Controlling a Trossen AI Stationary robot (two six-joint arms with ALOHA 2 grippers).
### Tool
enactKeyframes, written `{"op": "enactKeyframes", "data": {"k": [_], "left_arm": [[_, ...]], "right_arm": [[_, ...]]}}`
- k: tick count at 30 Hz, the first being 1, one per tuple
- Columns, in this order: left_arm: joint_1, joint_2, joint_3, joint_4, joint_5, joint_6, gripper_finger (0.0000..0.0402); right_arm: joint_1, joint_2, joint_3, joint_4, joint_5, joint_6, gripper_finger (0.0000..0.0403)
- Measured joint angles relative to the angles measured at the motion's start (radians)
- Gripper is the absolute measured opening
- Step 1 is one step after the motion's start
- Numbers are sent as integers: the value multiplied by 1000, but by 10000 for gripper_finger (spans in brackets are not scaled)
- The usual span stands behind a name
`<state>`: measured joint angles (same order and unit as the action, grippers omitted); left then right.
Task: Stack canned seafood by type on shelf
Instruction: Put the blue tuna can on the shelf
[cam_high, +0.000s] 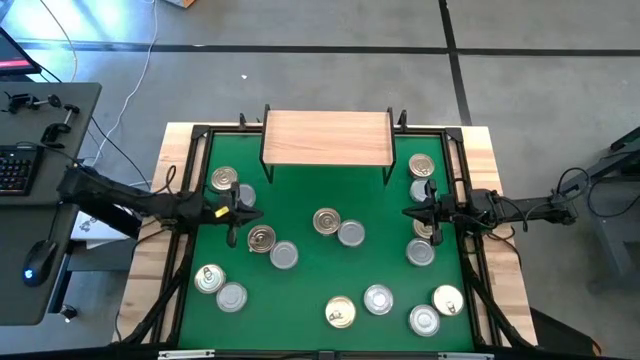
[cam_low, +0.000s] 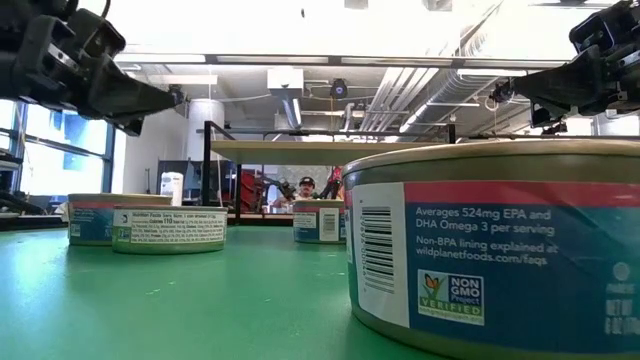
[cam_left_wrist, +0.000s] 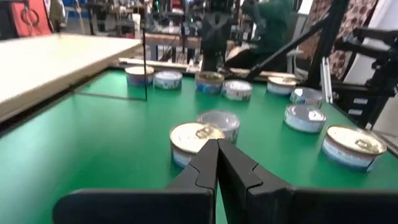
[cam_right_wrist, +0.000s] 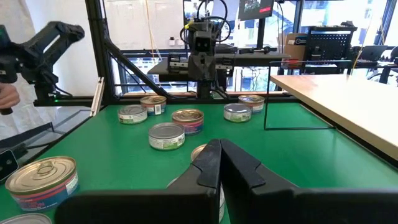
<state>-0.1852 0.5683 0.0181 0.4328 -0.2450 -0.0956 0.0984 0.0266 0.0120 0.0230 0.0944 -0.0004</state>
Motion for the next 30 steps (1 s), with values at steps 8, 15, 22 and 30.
{"op": "enactKeyframes", "data": {"k": [8, 15, 22, 30], "left_arm": [[-98, 183, 11, 195, -104, 41, 0], [-276, 345, 265, -73, -323, 28, 0], [-404, 545, 614, -696, -460, -340, 0], [-468, 629, 679, -1134, -432, -878, 0]], "right_arm": [[0, 0, 0, 0, 0, 0, 0], [0, 0, 0, 0, 0, 0, 0], [0, 0, 0, 0, 0, 0, 0], [0, 0, 0, 0, 0, 0, 0]]}}
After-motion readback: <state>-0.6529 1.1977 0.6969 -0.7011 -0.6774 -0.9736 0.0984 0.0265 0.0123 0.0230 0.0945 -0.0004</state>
